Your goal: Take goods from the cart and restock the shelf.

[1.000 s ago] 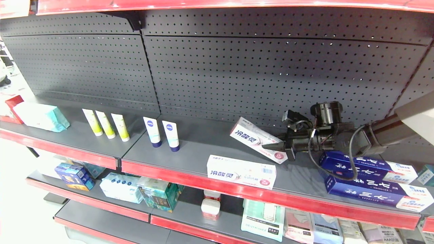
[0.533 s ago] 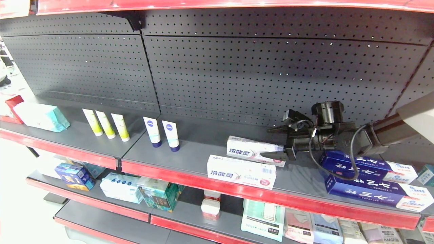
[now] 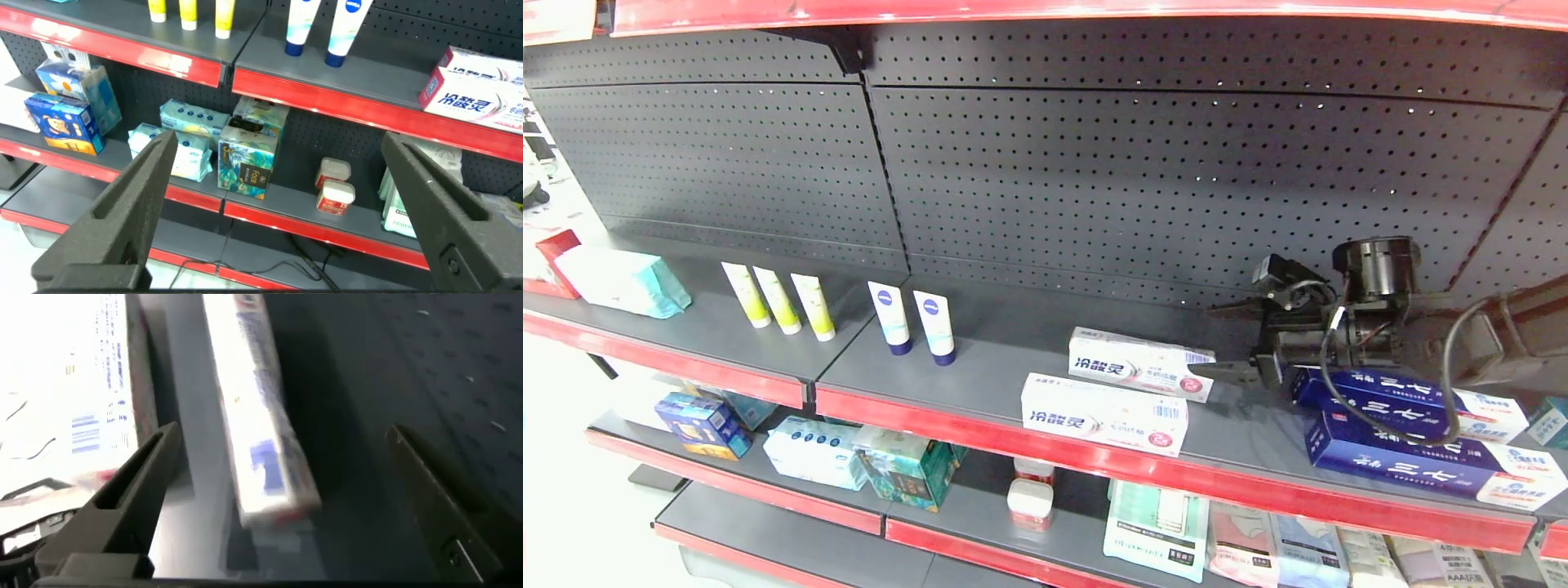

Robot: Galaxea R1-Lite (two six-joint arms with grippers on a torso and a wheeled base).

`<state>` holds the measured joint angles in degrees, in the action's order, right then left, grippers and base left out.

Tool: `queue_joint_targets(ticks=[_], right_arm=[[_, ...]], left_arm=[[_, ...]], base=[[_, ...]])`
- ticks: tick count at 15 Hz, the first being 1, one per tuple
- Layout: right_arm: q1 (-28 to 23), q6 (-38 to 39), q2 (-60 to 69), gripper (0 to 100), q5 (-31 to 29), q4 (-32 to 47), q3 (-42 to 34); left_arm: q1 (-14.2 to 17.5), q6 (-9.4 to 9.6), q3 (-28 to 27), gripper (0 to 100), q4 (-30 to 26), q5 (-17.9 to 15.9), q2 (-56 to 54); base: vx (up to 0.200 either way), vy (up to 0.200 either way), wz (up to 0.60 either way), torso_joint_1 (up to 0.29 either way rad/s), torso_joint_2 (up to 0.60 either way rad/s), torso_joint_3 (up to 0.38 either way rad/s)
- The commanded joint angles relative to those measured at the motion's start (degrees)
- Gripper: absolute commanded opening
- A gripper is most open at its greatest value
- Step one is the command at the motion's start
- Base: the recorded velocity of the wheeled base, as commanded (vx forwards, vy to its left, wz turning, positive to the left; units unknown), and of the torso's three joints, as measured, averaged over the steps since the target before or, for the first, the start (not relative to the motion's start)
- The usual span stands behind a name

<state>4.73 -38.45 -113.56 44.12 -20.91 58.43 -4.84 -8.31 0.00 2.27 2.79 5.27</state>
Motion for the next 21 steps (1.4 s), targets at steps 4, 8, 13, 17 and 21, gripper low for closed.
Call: queue_joint_targets(ticks=[4, 8, 13, 17, 21], right_arm=[[-2.9, 6.1, 11.5, 100, -1.9, -0.1, -6.5], [-3.9, 8.7, 14.1, 100, -8.4, -0.6, -9.1], [-2.3, 15.9, 11.8, 100, -16.0, -1.1, -9.0], [0.0, 18.7, 8.5, 100, -20.0, -1.4, -8.7], [-0.2, 18.1, 4.4, 100, -22.9, -6.0, -7.9]], left_arm=[[0.0, -0.04, 0.0, 100, 0.0, 0.0, 0.1], [0.0, -0.04, 0.0, 100, 0.0, 0.0, 0.1], [0.0, -0.04, 0.0, 100, 0.0, 0.0, 0.1], [0.0, -0.04, 0.0, 100, 0.0, 0.0, 0.1], [0.0, -0.04, 0.0, 100, 0.0, 0.0, 0.1]], base=[[0.0, 0.0, 0.0, 0.0, 0.0, 0.0], [0.0, 0.0, 0.0, 0.0, 0.0, 0.0], [0.0, 0.0, 0.0, 0.0, 0.0, 0.0], [0.0, 0.0, 0.0, 0.0, 0.0, 0.0], [0.0, 0.0, 0.0, 0.0, 0.0, 0.0]])
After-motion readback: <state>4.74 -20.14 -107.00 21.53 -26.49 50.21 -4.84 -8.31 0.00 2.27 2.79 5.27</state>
